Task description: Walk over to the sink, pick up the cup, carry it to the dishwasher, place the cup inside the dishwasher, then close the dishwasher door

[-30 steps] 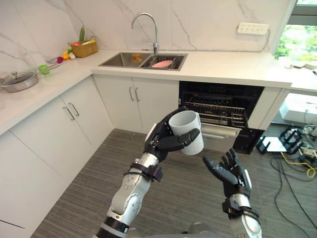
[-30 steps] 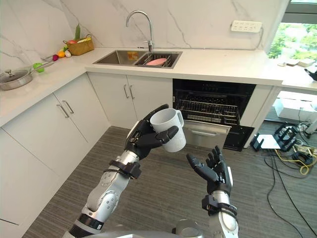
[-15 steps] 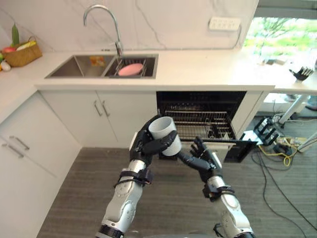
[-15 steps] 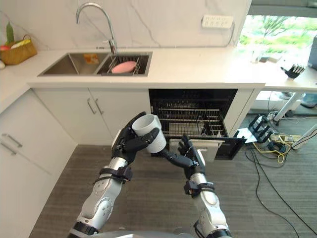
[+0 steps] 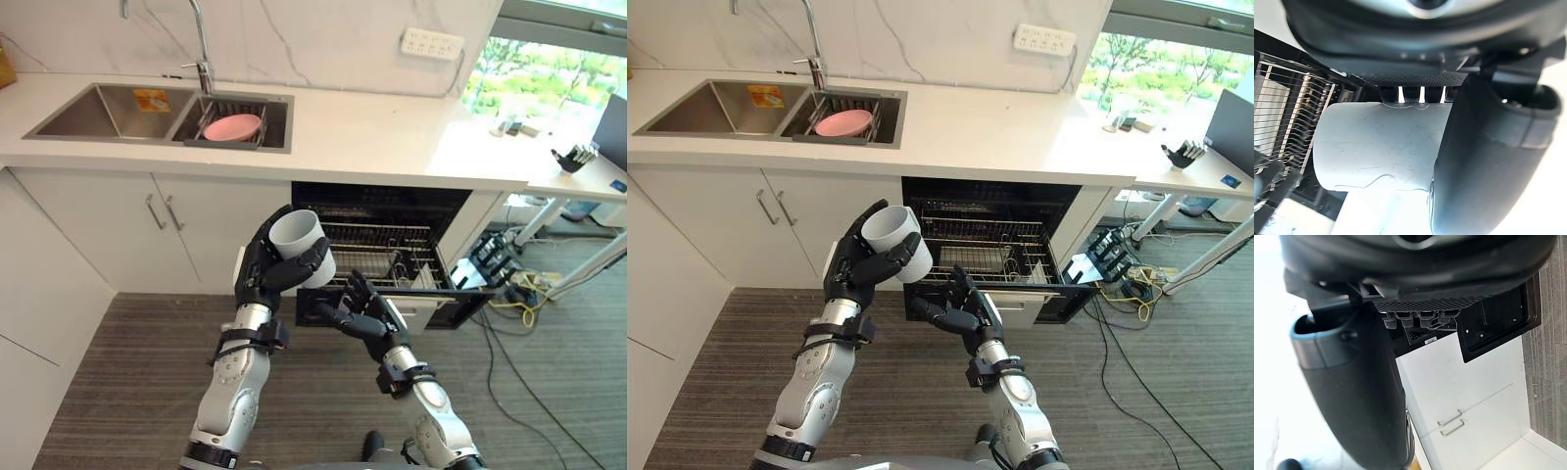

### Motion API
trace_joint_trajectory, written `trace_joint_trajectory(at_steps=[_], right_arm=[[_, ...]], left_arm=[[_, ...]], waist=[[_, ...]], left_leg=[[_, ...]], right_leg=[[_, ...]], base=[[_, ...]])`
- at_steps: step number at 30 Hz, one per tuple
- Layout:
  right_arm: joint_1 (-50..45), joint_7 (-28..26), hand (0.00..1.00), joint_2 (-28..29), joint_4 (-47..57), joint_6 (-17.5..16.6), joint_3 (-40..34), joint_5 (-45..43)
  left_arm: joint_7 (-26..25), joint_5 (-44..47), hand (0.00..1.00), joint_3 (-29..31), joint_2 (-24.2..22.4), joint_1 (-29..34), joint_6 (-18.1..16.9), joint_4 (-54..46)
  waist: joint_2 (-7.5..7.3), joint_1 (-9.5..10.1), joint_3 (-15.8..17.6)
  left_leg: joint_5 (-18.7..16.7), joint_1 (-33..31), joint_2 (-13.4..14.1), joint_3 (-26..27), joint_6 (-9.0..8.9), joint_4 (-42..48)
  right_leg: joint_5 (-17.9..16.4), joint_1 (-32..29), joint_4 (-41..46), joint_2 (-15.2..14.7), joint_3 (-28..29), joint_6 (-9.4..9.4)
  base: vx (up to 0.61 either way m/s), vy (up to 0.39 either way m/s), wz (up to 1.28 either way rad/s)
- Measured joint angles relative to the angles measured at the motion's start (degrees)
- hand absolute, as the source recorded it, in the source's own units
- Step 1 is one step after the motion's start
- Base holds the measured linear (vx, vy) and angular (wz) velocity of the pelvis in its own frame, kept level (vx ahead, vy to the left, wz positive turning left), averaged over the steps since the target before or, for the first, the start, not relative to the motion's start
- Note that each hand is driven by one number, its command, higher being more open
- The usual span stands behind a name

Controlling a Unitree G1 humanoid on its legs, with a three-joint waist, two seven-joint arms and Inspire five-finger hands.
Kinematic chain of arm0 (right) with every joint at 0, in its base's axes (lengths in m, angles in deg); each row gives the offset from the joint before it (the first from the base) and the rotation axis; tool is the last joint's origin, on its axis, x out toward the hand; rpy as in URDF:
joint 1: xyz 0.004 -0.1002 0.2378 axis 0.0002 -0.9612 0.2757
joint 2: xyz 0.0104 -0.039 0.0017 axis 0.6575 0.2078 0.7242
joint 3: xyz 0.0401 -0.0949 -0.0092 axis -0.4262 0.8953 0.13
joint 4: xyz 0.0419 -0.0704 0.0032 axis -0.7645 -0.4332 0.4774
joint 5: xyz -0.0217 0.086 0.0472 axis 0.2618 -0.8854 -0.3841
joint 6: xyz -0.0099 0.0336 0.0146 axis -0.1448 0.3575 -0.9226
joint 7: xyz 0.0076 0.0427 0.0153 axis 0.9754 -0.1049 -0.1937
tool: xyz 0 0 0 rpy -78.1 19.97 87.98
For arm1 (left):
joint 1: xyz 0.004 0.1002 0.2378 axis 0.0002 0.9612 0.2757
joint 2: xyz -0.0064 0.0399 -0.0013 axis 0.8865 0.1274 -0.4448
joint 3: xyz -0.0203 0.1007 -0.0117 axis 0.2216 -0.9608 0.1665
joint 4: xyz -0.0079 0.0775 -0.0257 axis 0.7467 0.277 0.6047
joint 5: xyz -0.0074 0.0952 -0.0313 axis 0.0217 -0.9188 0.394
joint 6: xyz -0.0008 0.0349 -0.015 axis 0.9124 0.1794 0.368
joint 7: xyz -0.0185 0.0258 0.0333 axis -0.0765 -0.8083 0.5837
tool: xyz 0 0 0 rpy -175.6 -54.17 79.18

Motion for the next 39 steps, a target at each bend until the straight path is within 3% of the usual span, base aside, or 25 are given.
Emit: trace_joint_trajectory(at_steps=[3,9,15,21,24,26,27,28,29,30,31,33,35,36,37,38,39], right_arm=[[-0.70,0.03,1.00,0.02,1.21,0.01,-2.48,-1.58],[-2.76,3.36,1.00,-0.66,3.64,-0.02,-7.06,-1.32],[-4.46,3.83,1.00,-0.93,4.40,-0.02,-6.95,-1.10],[-5.97,4.50,1.00,-0.67,4.45,-0.02,-5.39,-1.30],[-6.25,5.83,1.00,-1.52,6.18,-0.02,-5.47,-1.03],[-6.45,6.68,1.00,-1.80,8.38,-0.09,-7.13,-0.95],[-6.50,6.85,1.00,-1.80,8.67,-0.21,-7.81,-0.95],[-6.54,7.25,1.00,-1.81,8.62,-0.76,-8.98,-0.97],[-6.64,7.60,1.00,-2.31,8.62,-1.54,-9.45,-0.99],[-6.65,7.61,1.00,-2.73,8.59,-2.01,-9.61,-1.00],[-6.74,7.76,1.00,-3.45,8.53,-2.30,-10.40,-1.04],[-6.87,7.89,1.00,-3.47,8.21,-2.37,-11.50,-1.03],[-6.77,8.07,1.00,-3.25,6.99,-2.43,-12.08,-0.97],[-6.62,8.57,1.00,-2.52,5.30,-2.96,-13.96,-1.05],[-6.38,9.06,1.00,-2.38,4.36,-3.25,-14.70,-1.14],[-4.88,10.21,1.00,-2.74,2.90,-3.28,-15.97,-1.39],[-4.24,10.35,1.00,-2.46,2.88,-3.43,-16.10,-1.41]], left_arm=[[2.31,2.37,0.00,-1.48,0.17,0.53,-0.61,4.12],[5.22,7.47,0.00,-4.26,-0.04,5.26,-0.58,8.95],[5.25,8.11,0.00,-1.71,-1.85,7.23,-1.33,8.93],[5.63,8.06,0.00,-0.75,-0.88,10.27,-1.31,8.92],[6.21,8.06,0.00,-0.28,-0.73,10.87,-1.38,8.89],[6.52,8.12,0.00,-1.05,-0.86,10.61,-1.42,9.05],[6.55,8.17,0.00,-1.66,-0.68,10.47,-1.54,9.28],[7.13,8.19,0.00,-3.10,-0.32,10.22,-2.29,10.62],[7.43,8.19,0.00,-4.13,-0.35,10.40,-2.42,11.38],[7.76,8.19,0.00,-4.47,-0.56,10.33,-2.55,11.71],[8.17,8.22,0.00,-4.90,-1.16,9.52,-2.77,12.73],[8.70,8.68,0.00,-4.82,-1.12,8.30,-2.86,12.97],[9.36,8.92,0.00,-4.70,-0.33,7.33,-2.87,13.09],[9.41,8.88,0.00,-4.90,-0.06,4.72,-2.86,14.18],[9.18,8.87,0.00,-4.87,-0.68,3.75,-2.85,14.79],[8.69,8.49,0.00,-3.94,-2.21,3.18,-3.06,14.40],[8.72,8.02,0.00,-3.08,-2.60,2.84,-3.41,14.37]], waist=[[0.95,-1.34,0.46],[4.19,-3.72,0.90],[6.80,-2.47,-0.52],[7.41,-2.21,-0.33],[7.95,-3.02,-0.27],[6.51,-4.96,0.84],[6.37,-5.23,0.93],[6.53,-5.33,0.83],[7.45,-5.35,0.29],[8.07,-5.41,0.00],[8.51,-5.68,-0.44],[8.16,-6.76,0.10],[8.02,-7.08,0.09],[7.11,-7.20,0.76],[7.14,-6.92,0.74],[8.47,-6.03,0.33],[8.76,-5.99,1.34]], left_leg=[[0.43,-0.99,1.05,-0.53,-0.73,0.22],[2.37,-3.27,2.65,-0.09,-1.57,-0.17],[3.78,-3.17,3.30,0.12,-1.13,-0.27],[2.56,-6.76,5.60,2.67,0.68,10.45],[1.42,-6.39,5.95,6.54,2.18,7.16],[0.67,-9.22,6.11,11.11,2.72,13.09],[-0.92,-10.52,6.80,12.72,4.32,16.42],[-3.81,-11.46,9.27,14.99,6.30,19.96],[-3.91,-10.97,11.33,15.56,6.32,18.21],[-2.60,-10.73,12.23,16.06,4.39,17.01],[-1.72,-10.56,10.52,17.98,1.91,17.11],[-3.84,-11.02,6.92,19.24,2.97,18.16],[-4.80,-11.14,4.38,19.24,4.42,19.49],[-5.61,-11.03,0.76,18.53,5.54,19.49],[-5.43,-10.64,-0.79,18.53,5.96,18.30],[-4.47,-9.27,-3.10,20.65,8.26,13.30],[-4.60,-8.59,-3.32,20.89,8.94,12.38]], right_leg=[[0.06,0.02,-0.88,0.94,-1.12,0.10],[-0.39,0.34,-2.32,2.01,-4.82,0.21],[-0.79,2.44,-3.41,2.43,-7.28,-0.20],[-1.31,7.28,-7.15,2.58,-9.93,-0.21],[-0.95,6.84,-7.20,2.03,-10.05,-0.50],[0.14,6.77,-7.17,-0.71,-10.06,-0.01],[0.25,6.76,-7.03,-1.63,-10.06,0.03],[0.25,6.44,-6.18,-3.31,-9.92,0.04],[0.14,5.55,-5.41,-4.19,-9.55,0.22],[0.18,5.06,-5.25,-4.71,-9.46,0.31],[0.09,4.66,-4.24,-7.37,-9.31,1.89],[-1.27,1.94,3.68,-12.18,-8.97,3.84],[-1.39,2.63,5.69,-14.40,-10.40,4.72],[0.59,2.53,8.16,-18.17,-12.31,5.39],[1.80,2.17,8.71,-19.50,-12.89,3.87],[5.26,1.51,7.14,-20.13,-14.05,-1.89],[1.44,0.11,13.30,-20.68,-14.71,-2.85]], base=[[0.06,-0.058,0.12],[0.06,-0.062,0.23],[-0.04,-0.039,0.21],[-0.11,0.006,0.26],[-0.08,0.089,0.30],[-0.04,0.148,0.44],[-0.06,0.202,0.14],[-0.08,0.268,-0.18],[-0.08,0.301,-0.34],[-0.03,0.406,-0.41],[0.03,0.369,-0.28],[0.10,0.351,-0.04],[0.19,0.314,0.24],[0.17,0.329,0.38],[0.08,0.349,0.19],[0.00,0.215,-0.14],[-0.01,0.270,-0.23]])
